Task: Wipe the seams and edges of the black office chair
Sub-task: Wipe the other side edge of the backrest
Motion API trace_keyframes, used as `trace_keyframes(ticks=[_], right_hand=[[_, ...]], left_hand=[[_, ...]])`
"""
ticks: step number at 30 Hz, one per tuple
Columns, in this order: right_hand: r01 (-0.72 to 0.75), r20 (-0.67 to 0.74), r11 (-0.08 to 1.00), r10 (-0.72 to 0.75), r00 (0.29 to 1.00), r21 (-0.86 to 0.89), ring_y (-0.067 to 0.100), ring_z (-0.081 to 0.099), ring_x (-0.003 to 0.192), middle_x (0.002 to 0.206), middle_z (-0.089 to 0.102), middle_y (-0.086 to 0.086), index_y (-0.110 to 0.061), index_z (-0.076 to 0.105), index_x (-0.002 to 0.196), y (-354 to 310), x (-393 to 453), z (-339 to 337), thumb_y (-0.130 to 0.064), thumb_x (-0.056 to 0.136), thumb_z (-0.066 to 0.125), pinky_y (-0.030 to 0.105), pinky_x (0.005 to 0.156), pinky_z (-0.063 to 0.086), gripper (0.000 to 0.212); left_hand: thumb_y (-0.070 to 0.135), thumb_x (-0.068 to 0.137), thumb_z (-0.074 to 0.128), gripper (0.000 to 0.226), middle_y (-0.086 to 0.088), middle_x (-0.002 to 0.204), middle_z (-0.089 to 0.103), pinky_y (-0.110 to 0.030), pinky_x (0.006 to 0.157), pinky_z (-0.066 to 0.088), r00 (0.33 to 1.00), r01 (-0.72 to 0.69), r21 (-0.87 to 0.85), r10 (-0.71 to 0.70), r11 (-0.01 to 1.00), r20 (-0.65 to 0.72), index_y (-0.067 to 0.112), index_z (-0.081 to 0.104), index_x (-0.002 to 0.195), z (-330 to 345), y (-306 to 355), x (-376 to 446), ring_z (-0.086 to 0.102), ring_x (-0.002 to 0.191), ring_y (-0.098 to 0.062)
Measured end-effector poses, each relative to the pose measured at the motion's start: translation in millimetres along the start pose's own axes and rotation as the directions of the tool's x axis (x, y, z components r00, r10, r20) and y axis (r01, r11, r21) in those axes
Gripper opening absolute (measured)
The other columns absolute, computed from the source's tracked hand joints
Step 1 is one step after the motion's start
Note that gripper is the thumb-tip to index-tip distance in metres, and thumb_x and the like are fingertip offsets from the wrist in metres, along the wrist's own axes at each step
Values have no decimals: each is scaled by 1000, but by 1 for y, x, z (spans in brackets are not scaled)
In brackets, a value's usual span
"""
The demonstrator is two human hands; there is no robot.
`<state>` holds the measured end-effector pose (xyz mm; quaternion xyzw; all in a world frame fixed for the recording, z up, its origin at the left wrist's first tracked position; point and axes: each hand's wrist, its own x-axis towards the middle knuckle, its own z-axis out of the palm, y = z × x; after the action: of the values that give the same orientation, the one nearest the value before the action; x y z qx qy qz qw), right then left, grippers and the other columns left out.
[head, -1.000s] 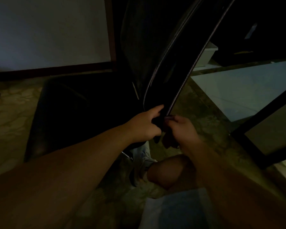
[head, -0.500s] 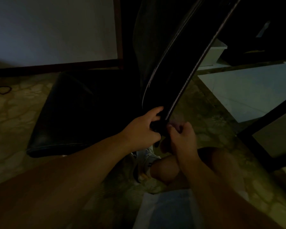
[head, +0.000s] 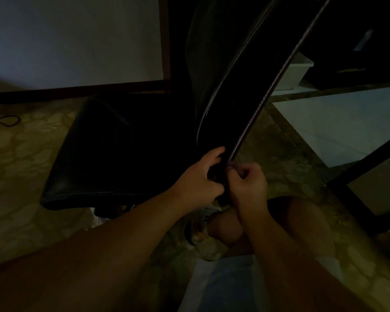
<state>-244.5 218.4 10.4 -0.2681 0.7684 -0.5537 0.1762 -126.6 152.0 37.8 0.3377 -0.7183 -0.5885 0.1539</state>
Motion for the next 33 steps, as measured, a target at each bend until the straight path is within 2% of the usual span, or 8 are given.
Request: trace_keyframes(ticks=[3,6,14,19,24,27,30,33], right_hand=[[3,-13,1000,-3,1000,-22,6,57,71,80,57,-4,-10,54,94,-4,3,0,-20,90,66,9,54,39,16],[11,33,998,-9,999,-55,5,57,69,79,59,-2,-7,56,92,1,1,1,-19,89,67,11,55,42,16],[-64,39,998,63,997,18,14,57,65,73,58,-2,-8,59,88,-8,1,-4,-34,82,64,28,60,44,28],[-47,150,999,49,988,-17,8,58,68,77,56,-8,-12,55,91,-18,-3,-4,-23,91,66,20,52,44,16],[-104,11,991,103,995,80,18,62,77,80,60,1,-10,56,92,-18,0,-3,-25,89,65,31,68,51,18],[-100,197,994,90,976,44,6,61,75,86,61,-7,-17,56,95,-18,-6,0,-23,90,68,19,57,47,14],[-100,116,986,85,990,133,7,61,70,85,60,-6,-20,54,92,-16,-2,-6,-20,92,66,13,44,42,12],[-29,177,999,22,984,35,6,62,76,87,62,-7,-21,54,93,-17,2,-11,-22,91,67,13,51,42,13]], left_hand=[[-5,86,65,96,9,161,32,-31,76,62,1000,21,-12,-21,1000,-19,45,23,157,-2,1,-1,59,82,21],[-4,85,64,97,11,161,31,-27,64,59,999,26,11,-26,1000,-25,48,22,156,-4,4,-3,67,85,4],[-3,84,64,99,12,160,34,-33,75,63,997,70,51,-68,996,-33,51,21,155,-7,23,-7,70,84,-8],[-4,85,63,100,9,163,30,-42,89,58,995,95,108,-91,990,-39,48,18,157,-10,35,-13,64,83,-3],[-4,86,63,99,7,163,30,-43,79,60,995,100,133,-98,986,-19,48,18,157,-15,36,-12,72,94,-23],[1,87,63,97,8,162,32,-48,83,61,997,77,214,-81,974,14,51,17,156,-17,37,-8,72,99,-24],[3,89,62,94,10,161,33,-50,76,61,996,74,251,-84,965,30,50,16,156,-19,41,-5,73,94,-21],[3,90,62,90,9,158,37,-51,79,60,996,78,246,-88,966,30,48,19,156,-21,44,0,72,94,-19]])
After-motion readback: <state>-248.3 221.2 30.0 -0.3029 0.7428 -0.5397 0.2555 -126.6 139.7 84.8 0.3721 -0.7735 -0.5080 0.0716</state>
